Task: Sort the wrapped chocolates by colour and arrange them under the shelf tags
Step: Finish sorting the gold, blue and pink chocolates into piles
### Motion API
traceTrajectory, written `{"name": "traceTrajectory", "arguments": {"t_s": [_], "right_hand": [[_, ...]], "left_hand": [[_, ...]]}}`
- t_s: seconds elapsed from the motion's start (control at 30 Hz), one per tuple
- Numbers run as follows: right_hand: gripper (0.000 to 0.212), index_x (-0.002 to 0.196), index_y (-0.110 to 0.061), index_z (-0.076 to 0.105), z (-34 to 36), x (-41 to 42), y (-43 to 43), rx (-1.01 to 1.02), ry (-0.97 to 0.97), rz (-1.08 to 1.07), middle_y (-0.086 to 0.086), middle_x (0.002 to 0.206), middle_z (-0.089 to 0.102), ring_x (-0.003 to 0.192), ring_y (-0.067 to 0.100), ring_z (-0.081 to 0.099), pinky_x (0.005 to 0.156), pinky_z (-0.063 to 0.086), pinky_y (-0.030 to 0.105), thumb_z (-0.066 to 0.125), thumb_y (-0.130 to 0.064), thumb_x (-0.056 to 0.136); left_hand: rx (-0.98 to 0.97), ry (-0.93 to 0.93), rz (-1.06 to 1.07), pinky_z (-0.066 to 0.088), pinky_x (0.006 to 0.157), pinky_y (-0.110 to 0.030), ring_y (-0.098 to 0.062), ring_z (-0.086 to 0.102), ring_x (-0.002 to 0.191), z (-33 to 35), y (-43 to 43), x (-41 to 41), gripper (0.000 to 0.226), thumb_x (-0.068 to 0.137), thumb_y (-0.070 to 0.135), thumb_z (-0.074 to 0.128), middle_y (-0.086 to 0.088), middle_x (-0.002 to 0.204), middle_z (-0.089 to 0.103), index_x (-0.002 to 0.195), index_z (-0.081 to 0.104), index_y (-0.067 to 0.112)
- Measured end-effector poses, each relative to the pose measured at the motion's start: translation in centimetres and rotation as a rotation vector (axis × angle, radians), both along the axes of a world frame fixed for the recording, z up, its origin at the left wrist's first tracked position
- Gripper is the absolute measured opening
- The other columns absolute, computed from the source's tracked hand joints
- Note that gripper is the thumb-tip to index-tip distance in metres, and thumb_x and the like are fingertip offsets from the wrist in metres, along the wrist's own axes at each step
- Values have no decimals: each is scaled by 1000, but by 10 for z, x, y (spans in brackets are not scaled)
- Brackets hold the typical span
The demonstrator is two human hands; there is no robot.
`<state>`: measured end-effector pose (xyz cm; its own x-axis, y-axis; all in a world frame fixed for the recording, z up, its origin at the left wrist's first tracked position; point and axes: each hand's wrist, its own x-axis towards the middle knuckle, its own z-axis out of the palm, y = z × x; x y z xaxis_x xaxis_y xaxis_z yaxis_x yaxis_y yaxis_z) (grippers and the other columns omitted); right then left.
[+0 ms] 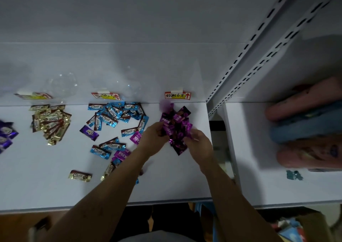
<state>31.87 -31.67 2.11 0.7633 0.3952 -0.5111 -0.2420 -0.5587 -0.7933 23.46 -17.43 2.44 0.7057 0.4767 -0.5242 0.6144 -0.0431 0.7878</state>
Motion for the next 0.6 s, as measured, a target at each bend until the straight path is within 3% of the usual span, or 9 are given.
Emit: {"name": "traceTrajectory", "arguments": {"t_s": [0.07, 0.2, 0.33, 0.5, 0.6], "right_hand": [[25, 113, -22, 60, 0, -5, 1, -110, -139, 144, -7, 103, 63, 99, 14, 59, 85, 42, 24, 64, -22, 89], [48, 133, -17, 52, -2, -20, 14, -133, -238, 309, 3, 126, 59, 113, 21, 56, 94, 45, 32, 66, -29, 88], [47, 133, -18, 51, -1, -57, 41, -85, -235, 481, 2, 131, 55, 114, 17, 53, 92, 41, 27, 64, -26, 89], [46, 135, -19, 49, -5, -101, 66, -151, -279, 743, 2, 132, 51, 123, 20, 47, 97, 39, 31, 60, -26, 91], [41, 132, -18, 52, -11, -109, 77, -224, -346, 821, 4, 128, 53, 119, 22, 49, 96, 41, 32, 58, -26, 92]], "left_hand": [[204, 34, -47, 40, 89, -20, -5, 52, 107, 14, -1, -11, 40, 90, 20, 65, 9, 117, 58, 130, 56, 18], [396, 79, -66, 34, 78, -7, -9, 57, 101, 33, 4, -55, 37, 91, 22, 62, 0, 122, 61, 128, 59, 18], [563, 241, 2, 39, 97, -26, -18, 51, 118, 41, 29, -121, 37, 90, 24, 63, -1, 129, 58, 127, 59, 23], [596, 429, 23, 41, 101, -33, -21, 48, 122, 22, 37, -191, 45, 89, 27, 63, -1, 137, 54, 133, 54, 25], [644, 370, -24, 43, 98, -35, -24, 50, 119, 4, 32, -199, 40, 91, 26, 62, -3, 133, 57, 131, 57, 24]]}}
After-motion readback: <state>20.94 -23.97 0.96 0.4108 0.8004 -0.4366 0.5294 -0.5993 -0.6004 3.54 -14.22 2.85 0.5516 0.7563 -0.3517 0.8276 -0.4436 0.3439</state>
